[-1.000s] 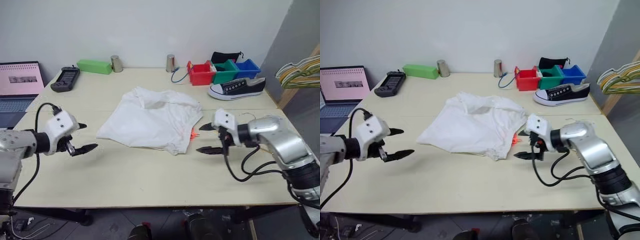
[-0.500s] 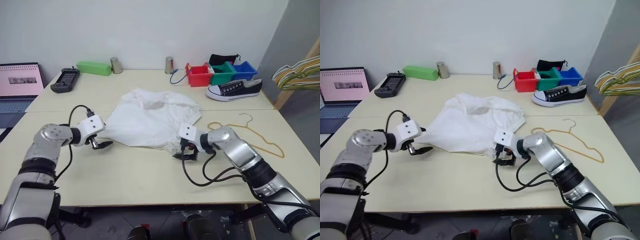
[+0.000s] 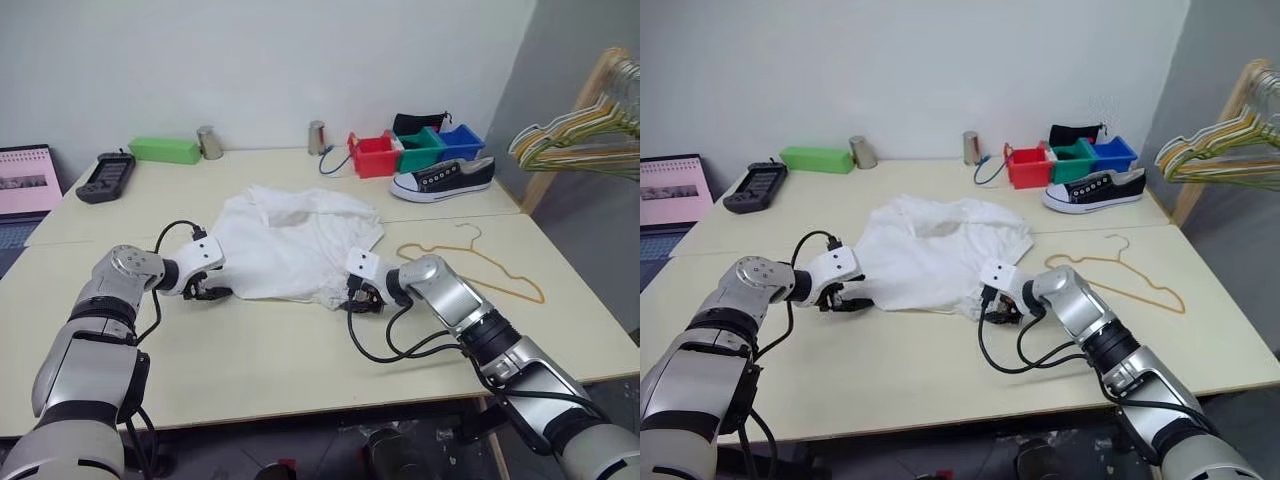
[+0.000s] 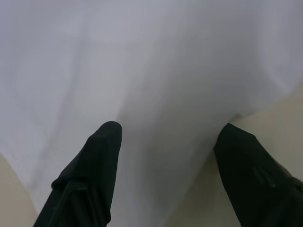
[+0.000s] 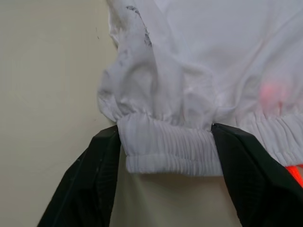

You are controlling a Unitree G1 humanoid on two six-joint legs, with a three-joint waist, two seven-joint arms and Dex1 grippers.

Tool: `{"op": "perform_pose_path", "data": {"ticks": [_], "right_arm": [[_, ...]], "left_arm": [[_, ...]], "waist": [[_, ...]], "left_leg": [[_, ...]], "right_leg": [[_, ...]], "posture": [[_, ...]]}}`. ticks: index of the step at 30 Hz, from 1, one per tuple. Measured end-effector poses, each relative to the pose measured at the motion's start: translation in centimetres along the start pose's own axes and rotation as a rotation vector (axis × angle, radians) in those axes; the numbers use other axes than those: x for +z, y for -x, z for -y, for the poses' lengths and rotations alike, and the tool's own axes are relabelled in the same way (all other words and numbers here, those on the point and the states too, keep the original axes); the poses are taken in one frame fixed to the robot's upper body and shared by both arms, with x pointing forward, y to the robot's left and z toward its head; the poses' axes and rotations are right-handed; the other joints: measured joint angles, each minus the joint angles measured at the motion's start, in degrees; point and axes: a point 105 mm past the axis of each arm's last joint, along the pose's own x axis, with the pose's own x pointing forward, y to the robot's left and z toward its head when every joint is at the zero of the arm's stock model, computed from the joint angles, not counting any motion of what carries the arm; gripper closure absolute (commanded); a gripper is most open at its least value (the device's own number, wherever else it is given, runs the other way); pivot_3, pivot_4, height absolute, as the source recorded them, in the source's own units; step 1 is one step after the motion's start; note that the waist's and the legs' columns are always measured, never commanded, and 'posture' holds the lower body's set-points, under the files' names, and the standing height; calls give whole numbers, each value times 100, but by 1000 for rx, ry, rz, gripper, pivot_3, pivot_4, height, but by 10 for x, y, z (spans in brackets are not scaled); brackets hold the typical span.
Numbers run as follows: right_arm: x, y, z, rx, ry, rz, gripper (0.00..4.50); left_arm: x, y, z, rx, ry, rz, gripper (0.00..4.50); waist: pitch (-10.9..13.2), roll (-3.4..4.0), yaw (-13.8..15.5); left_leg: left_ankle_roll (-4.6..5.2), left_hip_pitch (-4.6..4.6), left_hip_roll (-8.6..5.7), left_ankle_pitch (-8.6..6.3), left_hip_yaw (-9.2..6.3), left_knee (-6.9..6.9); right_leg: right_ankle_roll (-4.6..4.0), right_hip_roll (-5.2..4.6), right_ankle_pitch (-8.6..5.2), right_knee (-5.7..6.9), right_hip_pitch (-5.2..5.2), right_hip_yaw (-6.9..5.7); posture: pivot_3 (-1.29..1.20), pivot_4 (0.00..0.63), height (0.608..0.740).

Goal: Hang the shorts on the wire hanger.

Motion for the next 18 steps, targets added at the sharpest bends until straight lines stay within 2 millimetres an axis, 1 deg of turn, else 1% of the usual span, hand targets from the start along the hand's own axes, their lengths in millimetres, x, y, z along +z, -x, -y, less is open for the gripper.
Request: {"op": "perform_pose_path", "data": {"ticks": [7, 9, 10, 11, 15, 18], "right_arm": [[1, 4, 6, -26, 1, 17, 4064], [0, 6, 9, -33, 2, 17, 4493], [-1, 7, 10, -38, 1, 17, 4500], [-1, 7, 10, -40, 1, 16, 4500], [-5, 10, 14, -57, 24, 5, 4500], [-9, 17, 19, -65, 46, -12, 4500]], "left_arm": [[-1, 0, 4, -40, 2, -4, 3672], [-1, 1, 6, -52, 5, 1, 4091], [-1, 1, 6, -60, 8, 4, 4341], [0, 1, 7, -63, 11, 11, 4478], [5, 4, 11, -100, 24, 66, 4478], [6, 9, 24, -181, 13, 99, 4478]], "waist": [[-1, -1, -45], [-1, -1, -57], [-1, -1, -65], [-1, -1, -78], [-1, -1, -126], [-1, 0, -153]], "left_leg": [[6, 0, 0, 6, -2, 0], [5, -1, 0, 6, -2, 0], [5, -2, 0, 6, -1, 0], [5, -3, 0, 6, -1, 0], [5, -8, 0, 6, 0, -1], [5, -9, 0, 6, 6, -2]], "right_leg": [[7, 0, 6, 0, 0, 0], [7, 0, 6, 0, -2, 0], [7, 0, 6, 0, -3, 1], [7, 0, 6, 0, -4, 1], [6, -3, 6, 0, -8, 1], [5, -6, 7, 2, -10, 7]], "posture": [[-269, 14, 740], [-268, 15, 740], [-266, 15, 740], [-266, 15, 740], [-266, 17, 740], [-250, 19, 740]]}}
